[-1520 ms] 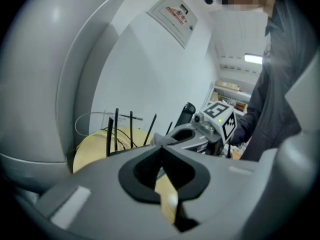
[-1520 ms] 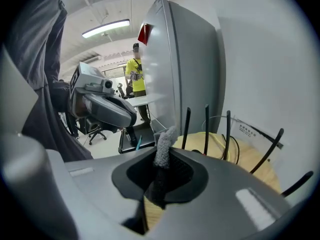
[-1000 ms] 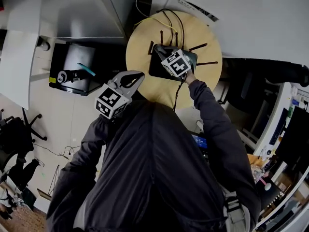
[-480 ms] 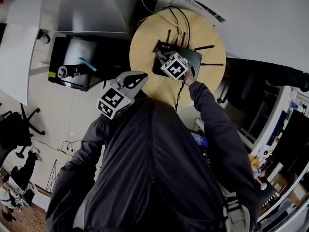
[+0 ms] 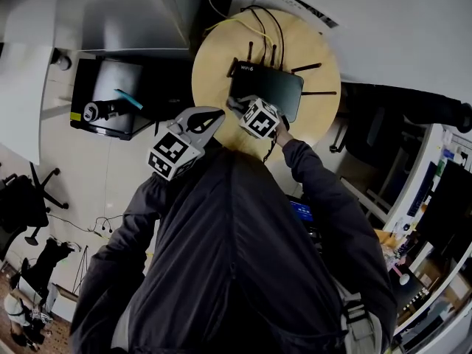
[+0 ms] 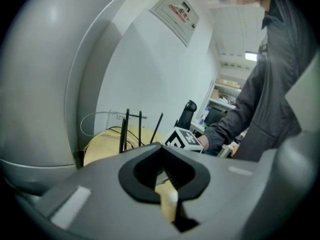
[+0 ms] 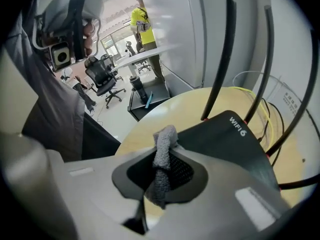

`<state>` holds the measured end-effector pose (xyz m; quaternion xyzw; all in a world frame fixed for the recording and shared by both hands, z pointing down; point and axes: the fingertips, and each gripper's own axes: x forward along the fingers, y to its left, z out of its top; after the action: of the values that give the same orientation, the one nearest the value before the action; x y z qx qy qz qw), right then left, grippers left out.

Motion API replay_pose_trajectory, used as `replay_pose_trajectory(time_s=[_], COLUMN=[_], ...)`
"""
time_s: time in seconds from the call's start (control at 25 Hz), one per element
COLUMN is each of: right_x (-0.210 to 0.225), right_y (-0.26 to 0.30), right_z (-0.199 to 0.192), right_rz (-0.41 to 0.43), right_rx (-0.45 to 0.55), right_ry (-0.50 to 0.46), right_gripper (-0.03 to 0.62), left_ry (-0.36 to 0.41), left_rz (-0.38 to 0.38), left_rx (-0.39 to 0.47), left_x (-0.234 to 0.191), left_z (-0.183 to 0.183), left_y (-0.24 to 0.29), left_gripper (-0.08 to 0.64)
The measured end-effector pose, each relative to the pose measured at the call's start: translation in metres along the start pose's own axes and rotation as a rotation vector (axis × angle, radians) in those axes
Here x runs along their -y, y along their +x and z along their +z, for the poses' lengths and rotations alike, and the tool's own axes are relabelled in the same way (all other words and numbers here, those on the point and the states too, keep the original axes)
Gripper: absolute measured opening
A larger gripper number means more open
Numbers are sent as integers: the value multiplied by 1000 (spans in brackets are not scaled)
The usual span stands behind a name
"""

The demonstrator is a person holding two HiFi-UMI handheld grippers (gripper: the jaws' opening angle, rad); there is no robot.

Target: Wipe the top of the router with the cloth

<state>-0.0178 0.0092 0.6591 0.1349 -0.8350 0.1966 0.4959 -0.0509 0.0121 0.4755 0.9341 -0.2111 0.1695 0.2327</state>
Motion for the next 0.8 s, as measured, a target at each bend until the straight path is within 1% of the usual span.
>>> replay_pose_trajectory(time_s=[0.04, 0.08, 0.2, 0.24, 0.32, 0.4, 0.6, 0.68, 0.8], right_x=[8, 22, 89, 111, 140, 152, 155, 156, 152], right_y=[-2, -6, -21, -24, -30, -32, -27, -26, -26], right_z=[1, 1, -1, -4, -10, -11, -8, -9, -9], right_rz=[-8, -35, -183, -227, -280, -298, -299, -302, -276], right_rx=[13, 31, 64, 61, 37, 19, -6, -15, -16], right_ry=[12, 42, 157, 177, 190, 177, 130, 136, 135], right_gripper=[34, 34, 33, 33, 33, 34, 33, 32, 32], left_ry=[2, 2, -4, -9, -16, -21, -34, -38, -28], left_rz=[-3, -3, 17, 25, 38, 50, 92, 90, 73], left_rx=[0, 1, 5, 6, 10, 19, 29, 31, 23], left_x=[1, 2, 0, 0, 0, 0, -6, -6, -2], left_z=[-1, -2, -3, -4, -5, -5, -1, -2, -6], left_y=[0, -1, -5, -6, -8, -10, -16, -17, -15], left_gripper=[-9, -9, -9, -9, -9, -9, -9, -9, -8])
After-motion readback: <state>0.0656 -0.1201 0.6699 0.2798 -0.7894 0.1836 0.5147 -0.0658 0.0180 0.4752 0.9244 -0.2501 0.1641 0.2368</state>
